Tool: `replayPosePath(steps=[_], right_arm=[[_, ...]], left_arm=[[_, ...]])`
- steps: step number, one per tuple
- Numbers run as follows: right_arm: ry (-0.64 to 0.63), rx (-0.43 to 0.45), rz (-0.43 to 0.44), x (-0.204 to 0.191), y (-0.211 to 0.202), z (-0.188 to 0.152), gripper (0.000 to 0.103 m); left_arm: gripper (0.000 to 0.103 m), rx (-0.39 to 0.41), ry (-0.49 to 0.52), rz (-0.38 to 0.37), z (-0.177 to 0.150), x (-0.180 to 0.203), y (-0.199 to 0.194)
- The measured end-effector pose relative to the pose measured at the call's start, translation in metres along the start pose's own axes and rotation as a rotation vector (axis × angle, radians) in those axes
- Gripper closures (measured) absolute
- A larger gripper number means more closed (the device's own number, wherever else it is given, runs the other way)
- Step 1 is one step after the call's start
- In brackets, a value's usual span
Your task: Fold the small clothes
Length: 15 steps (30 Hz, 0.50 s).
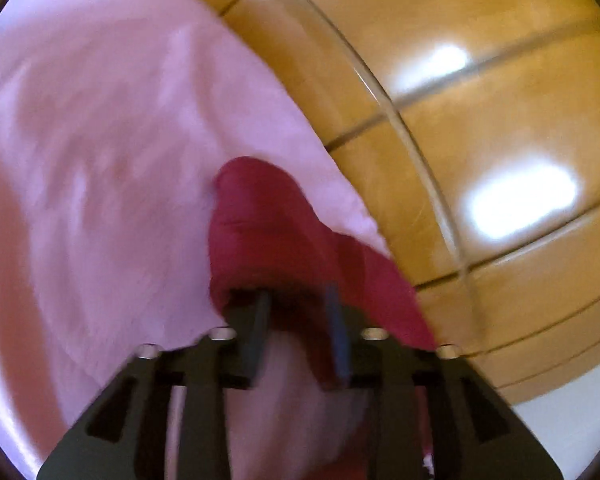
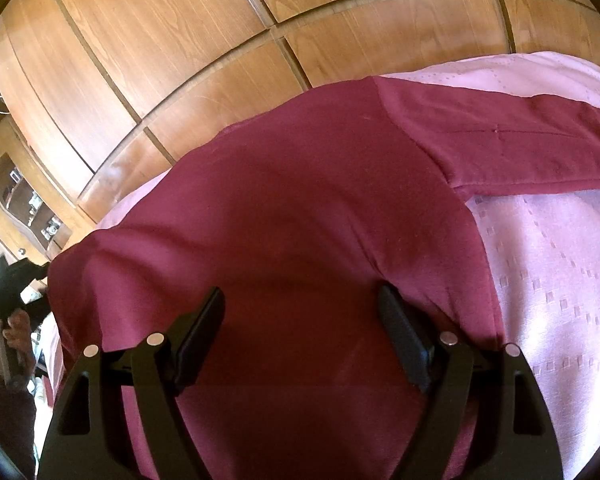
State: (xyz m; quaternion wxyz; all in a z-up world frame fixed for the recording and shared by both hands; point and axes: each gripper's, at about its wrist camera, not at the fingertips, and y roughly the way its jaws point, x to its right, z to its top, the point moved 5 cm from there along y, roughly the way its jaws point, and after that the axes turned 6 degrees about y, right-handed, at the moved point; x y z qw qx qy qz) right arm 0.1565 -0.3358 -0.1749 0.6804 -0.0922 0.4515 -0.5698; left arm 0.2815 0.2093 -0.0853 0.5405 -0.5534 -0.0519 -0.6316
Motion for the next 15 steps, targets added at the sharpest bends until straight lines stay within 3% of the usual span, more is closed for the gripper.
replayPosePath(steps=[2,5,8,11,14,15], right_arm=[[-0.002,-0.001,-0.002,0.000,0.001,0.001,0.023],[-0.002,-0.001,-0.003,-0.001,0.001,0.002,0.023],[-0.003,-0.001,-0.003,-0.001,0.001,0.002,0.023],[-0.004,-0.002,-0.005,-0.001,0.002,0.002,0.022],[-0.009,-0.004,-0.008,-0.001,0.003,0.003,0.021],[-0.011,-0.004,-0.011,-0.001,0.003,0.003,0.021]], left_arm=[[0.070,0.015,-0.050,-0.025,0.001,-0.010,-0.006],[0.071,0.066,-0.023,0.086,-0.003,-0.026,-0.024],[0.071,0.031,-0.023,0.134,-0.017,-0.042,-0.031],[0.071,-0.024,0.096,0.200,-0.039,-0.038,-0.027],[0.070,-0.038,0.129,0.195,-0.041,-0.029,-0.012],[0.063,-0.037,0.131,0.198,-0.039,-0.027,-0.006]])
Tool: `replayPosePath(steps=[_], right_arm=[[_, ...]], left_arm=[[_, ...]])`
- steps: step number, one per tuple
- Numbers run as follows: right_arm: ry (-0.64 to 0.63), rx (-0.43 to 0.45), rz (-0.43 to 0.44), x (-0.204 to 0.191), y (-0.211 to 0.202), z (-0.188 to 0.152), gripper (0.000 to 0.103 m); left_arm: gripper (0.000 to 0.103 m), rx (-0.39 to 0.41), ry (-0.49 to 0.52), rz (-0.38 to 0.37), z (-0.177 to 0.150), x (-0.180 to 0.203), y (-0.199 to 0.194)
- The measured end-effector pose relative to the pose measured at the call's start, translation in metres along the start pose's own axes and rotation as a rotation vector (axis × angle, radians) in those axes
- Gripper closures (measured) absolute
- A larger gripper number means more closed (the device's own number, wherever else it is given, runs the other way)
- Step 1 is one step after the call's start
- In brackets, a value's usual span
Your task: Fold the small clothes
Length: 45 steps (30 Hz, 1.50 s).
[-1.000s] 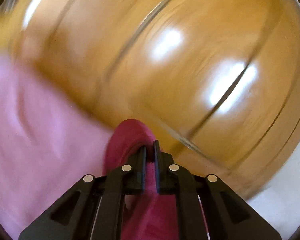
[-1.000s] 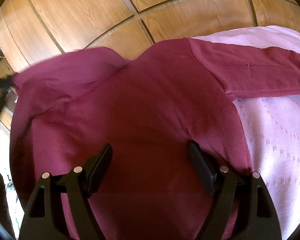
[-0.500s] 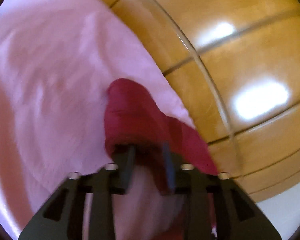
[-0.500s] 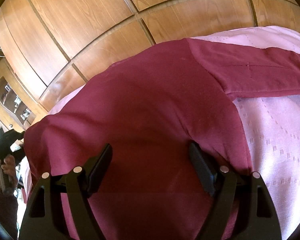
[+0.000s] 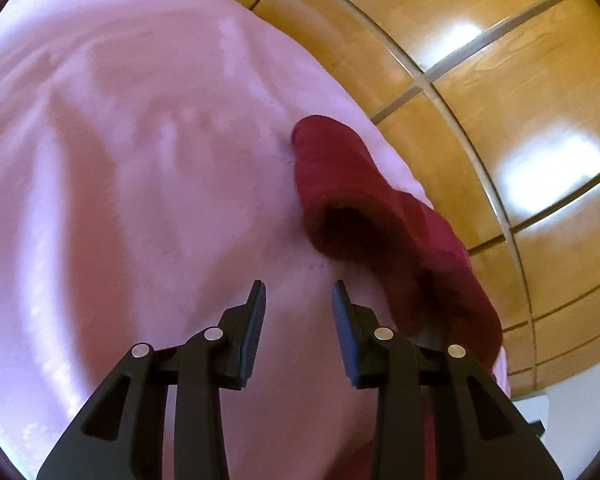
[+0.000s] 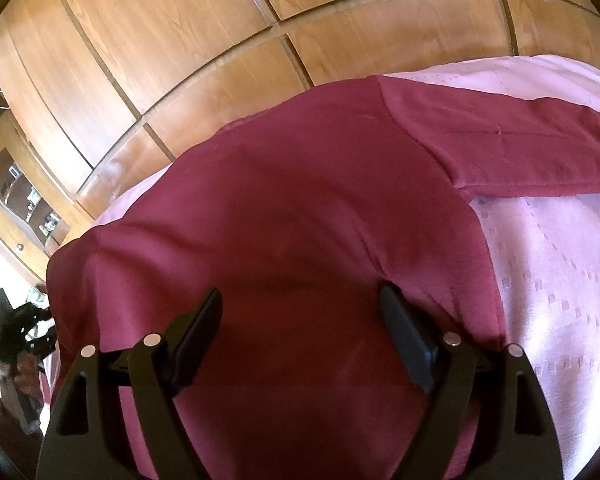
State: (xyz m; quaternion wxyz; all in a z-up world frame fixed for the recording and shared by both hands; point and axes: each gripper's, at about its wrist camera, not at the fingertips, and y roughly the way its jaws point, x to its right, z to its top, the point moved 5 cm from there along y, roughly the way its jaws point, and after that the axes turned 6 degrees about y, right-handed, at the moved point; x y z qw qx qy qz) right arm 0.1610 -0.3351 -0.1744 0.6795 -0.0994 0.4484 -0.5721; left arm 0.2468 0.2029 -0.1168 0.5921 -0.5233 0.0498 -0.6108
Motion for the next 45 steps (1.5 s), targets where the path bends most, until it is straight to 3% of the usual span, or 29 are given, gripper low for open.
replayPosePath(steps=[1,3,5,6,7,8,10,11,13,15,18,19,20,23,25,27,30,32,34,36,37,38,39,41,43,45], right_arm=[[-0.001,0.000,-0.001,0.000,-0.001,-0.001,0.021],[-0.003,0.000,-0.003,-0.001,-0.002,-0.002,0.021],[-0.004,-0.001,-0.003,-0.001,-0.002,-0.002,0.021],[-0.004,-0.001,-0.002,-0.001,-0.001,-0.002,0.021],[-0.003,-0.001,-0.002,-0.001,-0.001,-0.002,0.021],[-0.004,-0.001,-0.002,-0.001,-0.001,-0.002,0.021],[-0.006,-0.003,-0.002,-0.001,-0.001,-0.003,0.020],[-0.007,-0.004,-0.002,-0.002,-0.001,-0.003,0.020],[-0.011,-0.005,-0.001,-0.003,-0.001,-0.003,0.019],[-0.013,-0.006,0.000,-0.002,-0.001,-0.004,0.018],[-0.015,-0.007,0.000,-0.002,-0.001,-0.003,0.018],[-0.014,-0.007,0.000,-0.003,-0.001,-0.003,0.018],[-0.014,-0.007,0.000,-0.003,-0.001,-0.003,0.018],[-0.013,-0.007,0.001,-0.003,-0.001,-0.003,0.018],[-0.011,-0.007,0.005,-0.004,-0.001,-0.003,0.018],[-0.011,-0.007,0.008,-0.004,-0.001,-0.002,0.017],[-0.012,-0.008,0.012,-0.004,0.000,-0.002,0.017],[-0.012,-0.008,0.012,-0.004,0.000,-0.002,0.017],[-0.012,-0.008,0.010,-0.004,0.000,-0.002,0.017],[-0.012,-0.008,0.011,-0.004,-0.001,-0.003,0.017],[-0.012,-0.008,0.010,-0.004,-0.001,-0.003,0.017],[-0.013,-0.008,0.010,-0.004,-0.001,-0.003,0.017],[-0.013,-0.008,0.009,-0.004,-0.001,-0.003,0.017],[-0.013,-0.007,0.011,-0.005,-0.001,-0.003,0.017],[-0.012,-0.006,0.013,-0.004,-0.002,-0.003,0.017],[-0.011,-0.006,0.013,-0.004,-0.002,-0.004,0.017]], left_arm=[[0.055,0.004,0.005,-0.001,0.005,0.003,0.007],[0.055,0.021,0.023,0.081,0.018,0.007,0.025],[0.055,0.024,0.014,0.107,0.027,0.007,0.038],[0.060,0.026,-0.006,0.114,0.034,0.006,0.043],[0.087,0.025,-0.008,0.113,0.041,0.007,0.046],[0.098,0.010,0.022,0.137,0.048,0.010,0.050],[0.097,0.031,0.148,0.230,0.060,0.018,0.046],[0.097,0.058,0.250,0.290,0.067,0.027,0.041],[0.097,0.154,0.535,0.477,0.086,0.054,0.026],[0.097,0.296,0.897,0.707,0.094,0.086,0.013],[0.093,0.504,1.444,1.082,0.078,0.110,0.022],[0.093,0.535,1.579,1.187,0.074,0.106,0.029],[0.093,0.526,1.643,1.248,0.073,0.097,0.035],[0.093,0.417,1.653,1.312,0.077,0.057,0.042],[0.081,0.359,1.675,1.376,0.071,0.027,0.041],[0.074,0.327,1.726,1.451,0.061,-0.006,0.037],[0.074,0.291,1.791,1.514,0.051,-0.038,0.020],[0.074,0.293,1.810,1.501,0.054,-0.041,0.006],[0.074,0.252,1.789,1.360,0.062,-0.034,-0.008],[0.074,0.248,1.876,1.321,0.071,-0.026,-0.015],[0.068,0.268,1.948,1.345,0.075,-0.024,-0.022],[0.061,0.296,1.985,1.415,0.086,-0.025,-0.029],[0.055,0.295,1.969,1.468,0.099,-0.028,-0.036],[0.053,0.282,1.903,1.527,0.120,-0.033,-0.053],[0.045,0.243,1.892,1.596,0.132,-0.052,-0.073],[0.044,0.121,1.847,1.701,0.144,-0.092,-0.095]])
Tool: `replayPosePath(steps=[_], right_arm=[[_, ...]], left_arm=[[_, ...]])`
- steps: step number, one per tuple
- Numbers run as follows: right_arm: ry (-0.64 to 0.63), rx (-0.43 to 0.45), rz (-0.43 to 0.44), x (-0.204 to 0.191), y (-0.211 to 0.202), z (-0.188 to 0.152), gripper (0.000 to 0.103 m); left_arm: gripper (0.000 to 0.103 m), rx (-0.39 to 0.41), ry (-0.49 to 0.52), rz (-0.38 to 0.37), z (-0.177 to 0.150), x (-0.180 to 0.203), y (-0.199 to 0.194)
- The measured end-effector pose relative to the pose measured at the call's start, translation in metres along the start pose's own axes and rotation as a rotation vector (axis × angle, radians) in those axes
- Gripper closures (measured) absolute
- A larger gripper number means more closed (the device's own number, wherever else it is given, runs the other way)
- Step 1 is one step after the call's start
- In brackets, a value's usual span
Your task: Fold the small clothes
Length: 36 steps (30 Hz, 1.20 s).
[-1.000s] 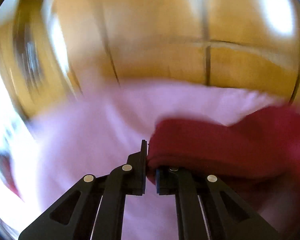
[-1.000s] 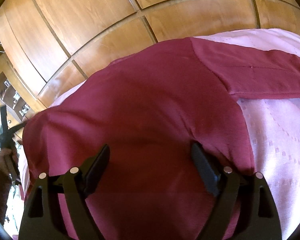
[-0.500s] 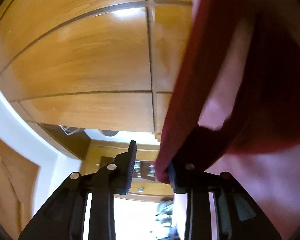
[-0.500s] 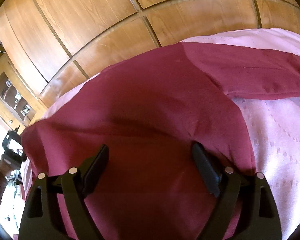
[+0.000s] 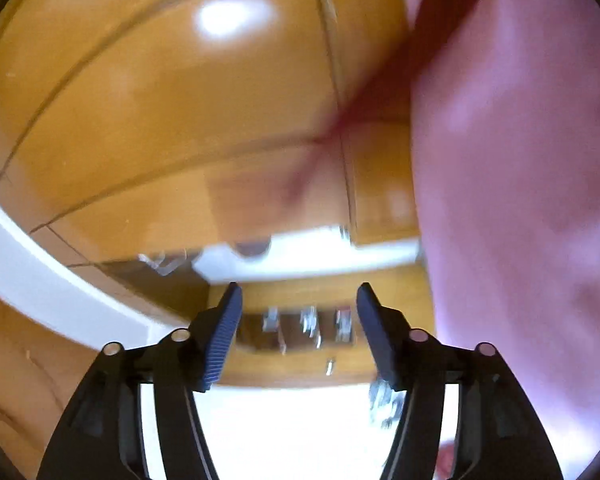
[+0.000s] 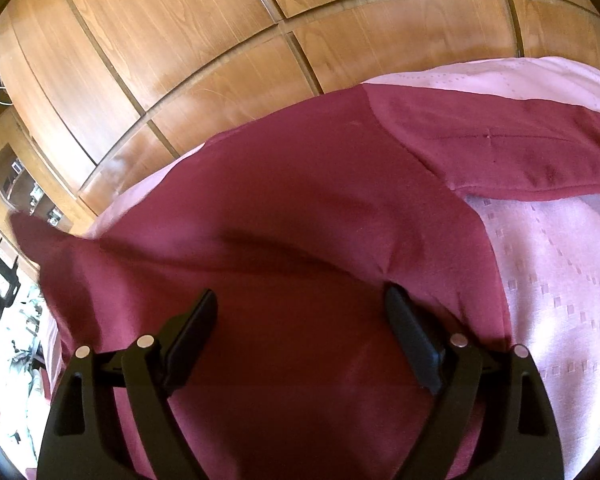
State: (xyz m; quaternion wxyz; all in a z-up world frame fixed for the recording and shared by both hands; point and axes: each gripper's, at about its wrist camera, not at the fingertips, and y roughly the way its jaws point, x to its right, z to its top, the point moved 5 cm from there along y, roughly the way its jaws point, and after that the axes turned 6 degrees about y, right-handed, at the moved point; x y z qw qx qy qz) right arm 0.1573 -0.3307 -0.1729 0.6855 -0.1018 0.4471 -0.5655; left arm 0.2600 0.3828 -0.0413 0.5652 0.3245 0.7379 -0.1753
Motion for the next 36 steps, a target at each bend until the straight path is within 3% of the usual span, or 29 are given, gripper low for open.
replayPosePath(steps=[2,3,5,6,7,8,9,10,11,14,17,21,23,24,25,27,28,29,30,31,36], right_arm=[[0.000,0.000,0.000,0.000,0.000,0.000,0.017],[-0.001,0.000,-0.001,0.000,0.000,0.000,0.017],[-0.003,-0.005,-0.012,-0.001,0.000,0.001,0.017],[-0.011,-0.008,-0.023,-0.003,0.001,0.001,0.017],[-0.021,-0.013,-0.037,-0.005,0.001,0.001,0.017],[-0.036,-0.026,-0.058,-0.008,0.002,0.002,0.017],[-0.049,-0.035,-0.071,-0.010,0.002,0.002,0.017],[-0.067,-0.046,-0.086,-0.013,0.002,0.003,0.017],[-0.082,-0.054,-0.096,-0.016,0.002,0.003,0.017],[-0.111,-0.080,-0.114,-0.024,0.002,0.006,0.017],[-0.140,-0.064,-0.129,-0.033,-0.002,0.019,0.017],[-0.175,-0.035,-0.130,-0.048,-0.006,0.045,0.017],[-0.188,-0.033,-0.142,-0.052,-0.005,0.055,0.017],[-0.195,-0.037,-0.145,-0.053,-0.003,0.060,0.017],[-0.203,-0.040,-0.148,-0.054,-0.001,0.063,0.017],[-0.226,-0.045,-0.154,-0.057,0.003,0.073,0.017],[-0.238,-0.047,-0.152,-0.059,0.006,0.079,0.017],[-0.244,-0.046,-0.149,-0.060,0.008,0.084,0.017],[-0.248,-0.044,-0.140,-0.063,0.012,0.092,0.017],[-0.253,-0.043,-0.126,-0.066,0.017,0.102,0.017],[-0.300,-0.069,-0.111,-0.082,0.066,0.149,0.019]], left_arm=[[0.044,-0.160,0.009,-0.049,-0.040,0.016,0.024],[0.044,-0.266,-0.071,-0.133,-0.060,0.018,0.035],[0.044,-0.435,-0.310,-0.312,-0.102,0.020,0.046],[0.044,-0.538,-0.531,-0.431,-0.126,0.018,0.051],[0.044,-0.581,-0.675,-0.509,-0.139,0.019,0.052],[0.044,-0.596,-0.893,-0.640,-0.147,0.017,0.048],[0.045,-0.561,-1.021,-0.714,-0.142,0.011,0.043],[0.045,-0.516,-1.088,-0.749,-0.138,0.007,0.035],[0.045,-0.410,-1.166,-0.806,-0.118,-0.006,0.022],[0.045,-0.147,-1.213,-0.933,-0.050,-0.038,-0.012],[0.043,0.000,-1.117,-0.989,0.043,-0.055,-0.034],[0.028,-0.039,-1.072,-1.063,0.130,-0.047,-0.030],[0.026,-0.099,-1.031,-1.063,0.169,-0.042,-0.029],[0.026,-0.118,-1.009,-1.115,0.186,-0.034,-0.027],[0.026,-0.142,-0.992,-1.131,0.188,-0.024,-0.029],[0.026,-0.195,-0.924,-1.083,0.198,-0.007,-0.020],[0.034,-0.223,-0.905,-1.081,0.200,0.001,-0.014],[0.049,-0.245,-0.906,-1.099,0.205,0.007,-0.008],[0.083,-0.289,-0.942,-1.127,0.197,0.014,0.000],[0.092,-0.325,-1.025,-1.154,0.184,0.017,0.008],[0.094,-0.334,-1.501,-1.277,0.103,0.018,0.028]])
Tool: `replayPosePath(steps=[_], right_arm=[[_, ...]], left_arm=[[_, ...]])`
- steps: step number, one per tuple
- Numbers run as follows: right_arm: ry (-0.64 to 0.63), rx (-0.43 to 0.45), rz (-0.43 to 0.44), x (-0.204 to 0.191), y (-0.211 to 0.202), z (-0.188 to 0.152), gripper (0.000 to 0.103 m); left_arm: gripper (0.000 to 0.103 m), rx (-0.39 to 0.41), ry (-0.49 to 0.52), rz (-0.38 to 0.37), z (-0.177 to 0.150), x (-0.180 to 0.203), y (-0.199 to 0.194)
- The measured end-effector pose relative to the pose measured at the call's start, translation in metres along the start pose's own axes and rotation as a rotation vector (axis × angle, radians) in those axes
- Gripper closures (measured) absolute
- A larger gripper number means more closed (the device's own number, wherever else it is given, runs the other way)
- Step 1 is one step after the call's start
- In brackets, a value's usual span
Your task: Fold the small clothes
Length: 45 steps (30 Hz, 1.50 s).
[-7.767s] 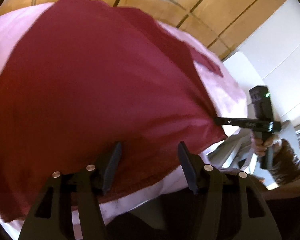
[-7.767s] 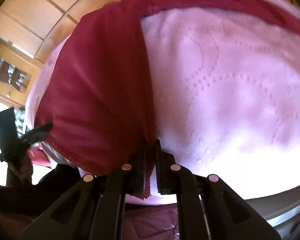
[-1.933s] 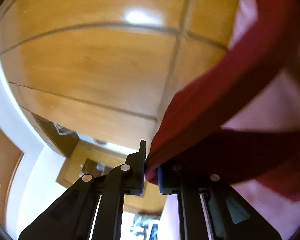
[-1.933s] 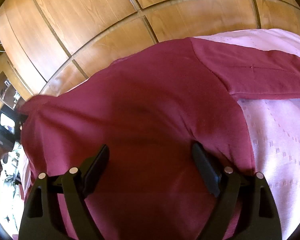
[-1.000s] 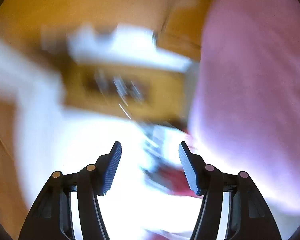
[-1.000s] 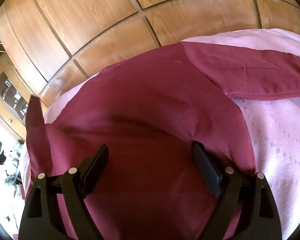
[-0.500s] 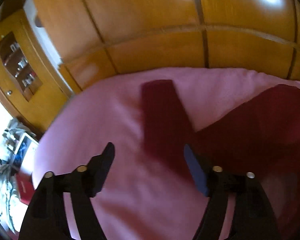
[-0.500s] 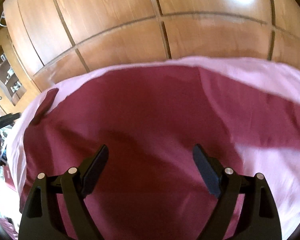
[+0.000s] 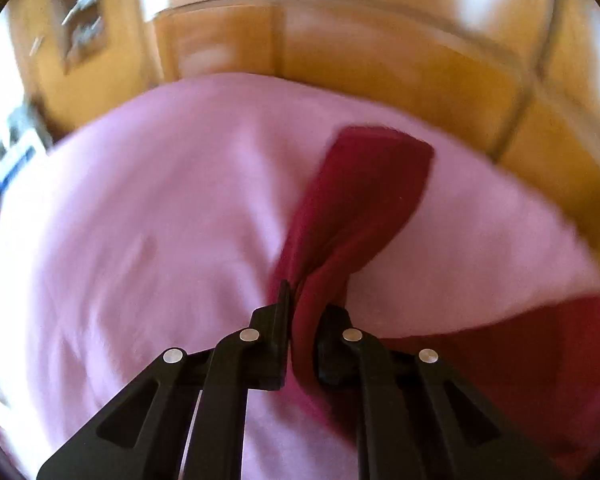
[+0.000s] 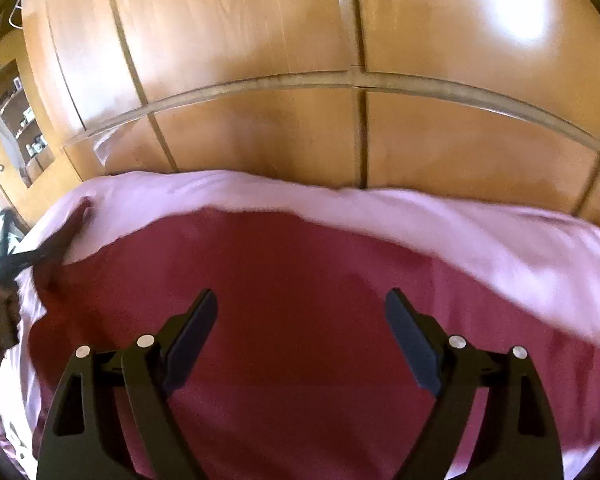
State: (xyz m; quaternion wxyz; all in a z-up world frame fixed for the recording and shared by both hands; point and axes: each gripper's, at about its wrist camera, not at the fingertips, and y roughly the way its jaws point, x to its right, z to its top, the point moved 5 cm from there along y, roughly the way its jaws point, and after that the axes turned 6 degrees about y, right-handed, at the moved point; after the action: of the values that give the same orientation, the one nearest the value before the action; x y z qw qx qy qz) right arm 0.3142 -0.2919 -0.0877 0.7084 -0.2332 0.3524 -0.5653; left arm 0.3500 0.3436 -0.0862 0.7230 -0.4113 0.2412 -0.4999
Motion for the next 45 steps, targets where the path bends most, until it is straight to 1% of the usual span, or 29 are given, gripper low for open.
replayPosePath(steps=[1,2,4,5,6,8,12,14,15,16,17,19,21,25,26,27,28,29,30,31,32,33,35,36,37,39,42,44,45], right_arm=[[-0.001,-0.015,-0.001,0.000,0.011,0.007,0.020],[-0.002,-0.039,-0.007,0.000,0.030,0.019,0.020],[-0.001,-0.071,-0.005,-0.001,0.052,0.031,0.021],[-0.010,-0.083,-0.004,-0.005,0.063,0.037,0.021],[-0.027,-0.101,-0.005,-0.009,0.078,0.044,0.022],[-0.057,-0.146,-0.013,-0.018,0.102,0.052,0.022],[-0.134,-0.287,-0.013,-0.028,0.138,0.041,0.020],[-0.210,-0.316,-0.039,-0.031,0.144,0.031,0.032],[-0.236,-0.310,-0.031,-0.033,0.142,0.028,0.052],[-0.247,-0.304,-0.022,-0.035,0.137,0.028,0.091],[-0.261,-0.293,-0.023,-0.036,0.134,0.030,0.098],[-0.291,-0.257,-0.058,-0.036,0.125,0.034,0.099],[-0.301,-0.186,-0.101,-0.037,0.113,0.047,0.099],[-0.203,-0.039,-0.209,-0.020,0.092,0.078,0.099],[-0.198,-0.001,-0.267,-0.015,0.089,0.083,0.099],[-0.192,0.010,-0.304,-0.013,0.092,0.087,0.099],[-0.187,0.015,-0.344,-0.009,0.093,0.087,0.098],[-0.187,0.003,-0.361,-0.006,0.096,0.084,0.097],[-0.185,-0.004,-0.364,-0.005,0.097,0.082,0.082],[-0.180,0.003,-0.358,-0.004,0.093,0.079,0.055],[-0.176,0.014,-0.349,-0.004,0.089,0.078,0.041],[-0.173,0.040,-0.339,-0.003,0.078,0.073,0.029],[-0.174,0.054,-0.324,0.000,0.061,0.061,0.028],[-0.165,0.036,-0.288,0.003,0.050,0.050,0.027],[-0.147,0.023,-0.258,0.006,0.039,0.037,0.025],[-0.103,0.003,-0.194,0.017,0.013,0.009,0.023],[-0.004,-0.039,-0.132,0.045,-0.034,-0.047,0.023],[0.055,-0.073,-0.131,0.065,-0.063,-0.085,0.023],[0.075,-0.086,-0.136,0.074,-0.076,-0.103,0.023]], left_arm=[[0.094,0.022,-0.102,-0.091,-0.005,-0.020,-0.010],[0.094,0.027,-0.166,-0.147,-0.009,-0.030,-0.014],[0.094,0.015,-0.349,-0.291,-0.030,-0.063,-0.020],[0.094,0.008,-0.397,-0.330,-0.036,-0.072,-0.019],[0.094,-0.004,-0.455,-0.345,-0.047,-0.083,-0.017],[0.094,-0.020,-0.509,-0.358,-0.068,-0.094,-0.014],[0.094,-0.018,-0.556,-0.404,-0.088,-0.105,-0.013],[0.094,-0.020,-0.531,-0.397,-0.088,-0.105,-0.017],[0.094,-0.020,-0.508,-0.385,-0.086,-0.097,-0.014],[0.094,-0.021,-0.484,-0.372,-0.083,-0.094,-0.015],[0.094,-0.021,-0.468,-0.365,-0.079,-0.090,-0.014],[0.094,-0.009,-0.426,-0.349,-0.071,-0.083,-0.014],[0.094,0.017,-0.377,-0.334,-0.052,-0.065,-0.011],[0.094,0.052,-0.311,-0.352,-0.026,-0.043,-0.020],[0.094,0.051,-0.295,-0.358,-0.022,-0.036,-0.020],[0.091,0.026,-0.266,-0.372,-0.022,-0.025,-0.020],[0.077,-0.010,-0.244,-0.366,-0.020,-0.016,-0.013],[0.069,-0.051,-0.209,-0.348,-0.027,-0.007,-0.011],[0.054,-0.051,-0.194,-0.344,-0.031,-0.004,-0.014],[0.050,-0.044,-0.177,-0.342,-0.037,-0.003,-0.020],[0.050,-0.037,-0.165,-0.348,-0.044,-0.002,-0.026],[0.050,-0.034,-0.149,-0.382,-0.054,0.000,-0.035],[0.050,-0.052,-0.094,-0.439,-0.079,0.005,-0.056],[0.048,-0.048,-0.072,-0.478,-0.092,0.009,-0.068],[0.040,-0.050,-0.056,-0.506,-0.101,0.012,-0.076],[0.036,-0.066,0.002,-0.573,-0.134,0.025,-0.100],[0.036,-0.133,0.085,-0.670,-0.183,0.047,-0.122],[0.036,-0.173,0.130,-0.721,-0.216,0.062,-0.135],[0.033,-0.176,0.151,-0.727,-0.226,0.067,-0.140]])
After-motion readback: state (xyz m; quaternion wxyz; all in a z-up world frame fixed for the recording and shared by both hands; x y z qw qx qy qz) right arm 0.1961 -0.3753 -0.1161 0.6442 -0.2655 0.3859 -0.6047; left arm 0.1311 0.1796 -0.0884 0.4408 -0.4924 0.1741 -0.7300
